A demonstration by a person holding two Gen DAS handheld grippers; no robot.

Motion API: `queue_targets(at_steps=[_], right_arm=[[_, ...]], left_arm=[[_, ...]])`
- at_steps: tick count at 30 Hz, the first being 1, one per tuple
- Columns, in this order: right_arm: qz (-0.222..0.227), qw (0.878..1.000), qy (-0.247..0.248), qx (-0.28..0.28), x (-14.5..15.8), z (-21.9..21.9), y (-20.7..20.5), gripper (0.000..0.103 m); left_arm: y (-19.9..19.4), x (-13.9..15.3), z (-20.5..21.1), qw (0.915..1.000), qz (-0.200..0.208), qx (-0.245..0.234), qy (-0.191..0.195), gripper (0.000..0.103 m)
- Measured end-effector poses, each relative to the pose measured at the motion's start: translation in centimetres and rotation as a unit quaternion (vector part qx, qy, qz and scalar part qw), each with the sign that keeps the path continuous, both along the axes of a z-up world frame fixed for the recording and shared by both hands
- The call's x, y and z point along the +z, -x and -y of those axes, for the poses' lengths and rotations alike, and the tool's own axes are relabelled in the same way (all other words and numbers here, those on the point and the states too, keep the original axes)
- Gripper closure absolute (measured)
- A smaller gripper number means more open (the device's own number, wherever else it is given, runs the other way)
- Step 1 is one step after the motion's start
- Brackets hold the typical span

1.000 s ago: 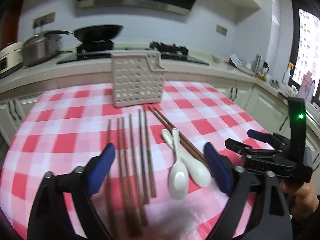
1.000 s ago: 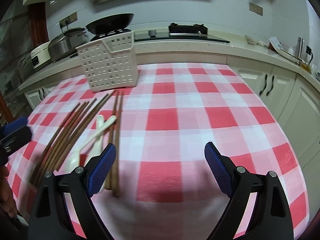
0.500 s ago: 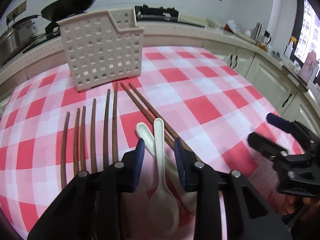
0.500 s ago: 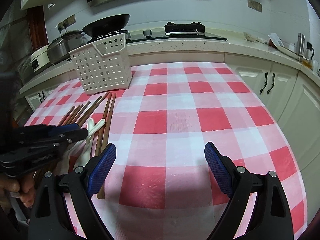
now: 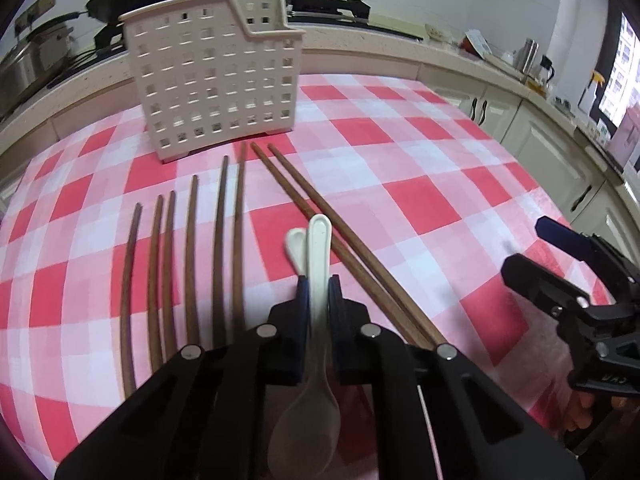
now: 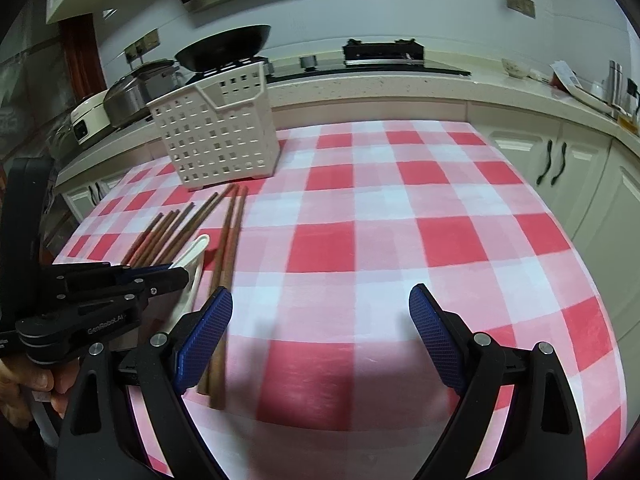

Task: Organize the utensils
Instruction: 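Lower the right gripper onto a white spoon and close on its handle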

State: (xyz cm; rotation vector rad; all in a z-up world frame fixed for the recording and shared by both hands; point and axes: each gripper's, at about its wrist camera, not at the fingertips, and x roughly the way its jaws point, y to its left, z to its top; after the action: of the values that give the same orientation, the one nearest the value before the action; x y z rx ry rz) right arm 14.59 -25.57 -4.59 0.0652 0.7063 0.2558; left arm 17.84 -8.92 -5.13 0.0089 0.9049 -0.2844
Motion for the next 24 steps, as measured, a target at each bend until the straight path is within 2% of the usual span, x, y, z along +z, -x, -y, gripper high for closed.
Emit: queue_targets(at_steps=[3, 6, 12, 13, 18, 24], right_arm=[[-0.004, 1.000, 0.001, 0.016, 0.1, -1.5, -0.1, 0.019], [0.000, 0.999, 0.006, 0.035, 0.5, -3.0, 0.1, 0.019], [-0.002, 0.997, 0.024, 0.067, 1.0, -6.7, -0.2, 0.020], [-0.006, 0.997, 0.026, 0.070, 0.9, -7.3, -0.5, 0.021], [-0.038, 0.995, 0.029, 0.085, 0.1, -9.7, -2.2, 0.043], [-0.074, 0.992, 0.032, 0.099, -1.2, -11.8, -3.9, 0.060]], left_arm=[[0.5, 0.0, -1.1, 0.9999, -0.001, 0.011, 0.011, 0.093], [1.1, 0.5, -2.7, 0.9987, -0.001, 0.018, 0.049, 0.093], [2.3, 2.4, -5.5, 0.9962, 0.023, 0.044, 0.072, 0.093], [2.5, 2.7, -5.9, 0.9958, 0.026, 0.047, 0.074, 0.093], [3.1, 3.7, -8.2, 0.9937, 0.041, 0.063, 0.084, 0.093], [3.4, 4.1, -10.0, 0.9918, 0.053, 0.072, 0.091, 0.093]])
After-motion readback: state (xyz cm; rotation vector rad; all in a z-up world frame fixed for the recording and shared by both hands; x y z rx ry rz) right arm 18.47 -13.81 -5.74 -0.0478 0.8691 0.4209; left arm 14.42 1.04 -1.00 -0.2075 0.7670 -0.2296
